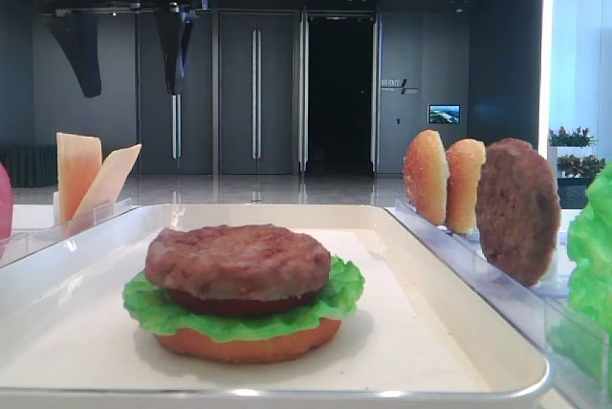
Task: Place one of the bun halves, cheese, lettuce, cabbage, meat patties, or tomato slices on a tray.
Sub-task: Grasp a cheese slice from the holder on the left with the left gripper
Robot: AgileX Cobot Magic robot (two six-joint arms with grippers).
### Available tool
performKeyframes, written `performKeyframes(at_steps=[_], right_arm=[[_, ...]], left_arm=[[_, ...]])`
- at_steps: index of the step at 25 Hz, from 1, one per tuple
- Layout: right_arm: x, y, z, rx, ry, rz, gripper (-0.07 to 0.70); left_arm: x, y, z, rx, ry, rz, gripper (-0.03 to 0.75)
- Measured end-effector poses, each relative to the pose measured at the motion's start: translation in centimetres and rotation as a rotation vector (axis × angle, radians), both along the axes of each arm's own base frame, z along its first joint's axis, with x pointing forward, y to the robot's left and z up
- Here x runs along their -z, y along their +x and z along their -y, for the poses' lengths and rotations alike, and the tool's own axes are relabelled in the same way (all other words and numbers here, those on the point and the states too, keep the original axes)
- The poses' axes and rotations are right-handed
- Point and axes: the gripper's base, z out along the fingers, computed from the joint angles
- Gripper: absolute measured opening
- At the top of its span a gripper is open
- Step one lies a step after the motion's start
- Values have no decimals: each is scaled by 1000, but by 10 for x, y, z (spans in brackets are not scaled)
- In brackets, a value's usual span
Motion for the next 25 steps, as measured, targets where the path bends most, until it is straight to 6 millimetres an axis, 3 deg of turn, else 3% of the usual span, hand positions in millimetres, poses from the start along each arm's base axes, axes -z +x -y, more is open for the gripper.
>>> performKeyframes(at_steps=[5, 25], right_arm=[[0, 0, 0, 0, 0, 0, 523], [0, 0, 0, 0, 0, 0, 523]], left_arm=[[1, 1, -2, -2, 25, 6, 692], [61, 18, 0, 5, 121, -96, 692]])
